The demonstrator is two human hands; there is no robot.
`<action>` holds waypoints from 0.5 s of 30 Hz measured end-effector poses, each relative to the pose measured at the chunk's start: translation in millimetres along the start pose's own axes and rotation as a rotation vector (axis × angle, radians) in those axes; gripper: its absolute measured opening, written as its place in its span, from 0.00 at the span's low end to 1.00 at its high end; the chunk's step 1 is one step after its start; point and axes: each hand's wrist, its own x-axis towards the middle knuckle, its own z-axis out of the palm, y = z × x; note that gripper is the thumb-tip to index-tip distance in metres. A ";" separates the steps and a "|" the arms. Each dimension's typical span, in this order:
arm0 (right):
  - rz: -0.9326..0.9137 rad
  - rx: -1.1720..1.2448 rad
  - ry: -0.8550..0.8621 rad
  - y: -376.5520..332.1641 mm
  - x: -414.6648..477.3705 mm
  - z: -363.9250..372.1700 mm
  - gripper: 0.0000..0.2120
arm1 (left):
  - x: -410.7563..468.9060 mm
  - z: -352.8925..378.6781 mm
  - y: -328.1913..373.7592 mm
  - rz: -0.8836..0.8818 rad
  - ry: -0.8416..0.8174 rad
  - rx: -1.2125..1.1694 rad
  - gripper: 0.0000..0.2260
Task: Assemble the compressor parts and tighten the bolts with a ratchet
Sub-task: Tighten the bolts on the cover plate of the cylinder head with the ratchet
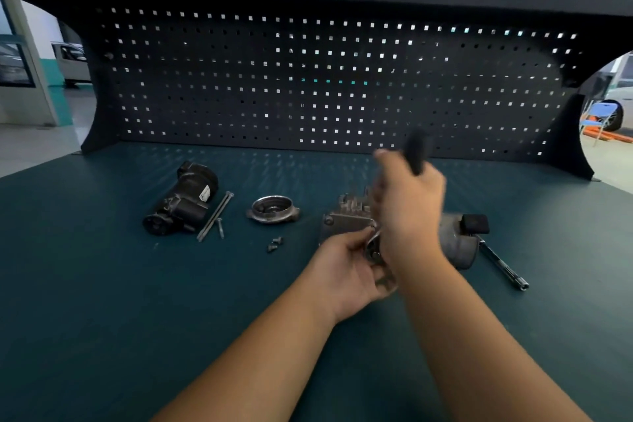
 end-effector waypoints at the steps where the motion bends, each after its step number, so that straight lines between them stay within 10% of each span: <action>1: 0.052 0.184 0.104 -2.1 1.7 -8.9 0.17 | -0.7 0.3 -0.7 -0.015 -0.001 -0.005 0.12; 7: 0.100 0.403 0.210 0.3 0.0 -19.8 0.17 | 1.4 0.1 -1.6 -0.021 -0.007 0.012 0.10; 15: -0.111 -0.686 -0.420 11.2 -6.5 32.5 0.16 | 2.1 -6.0 1.0 0.065 0.020 0.019 0.14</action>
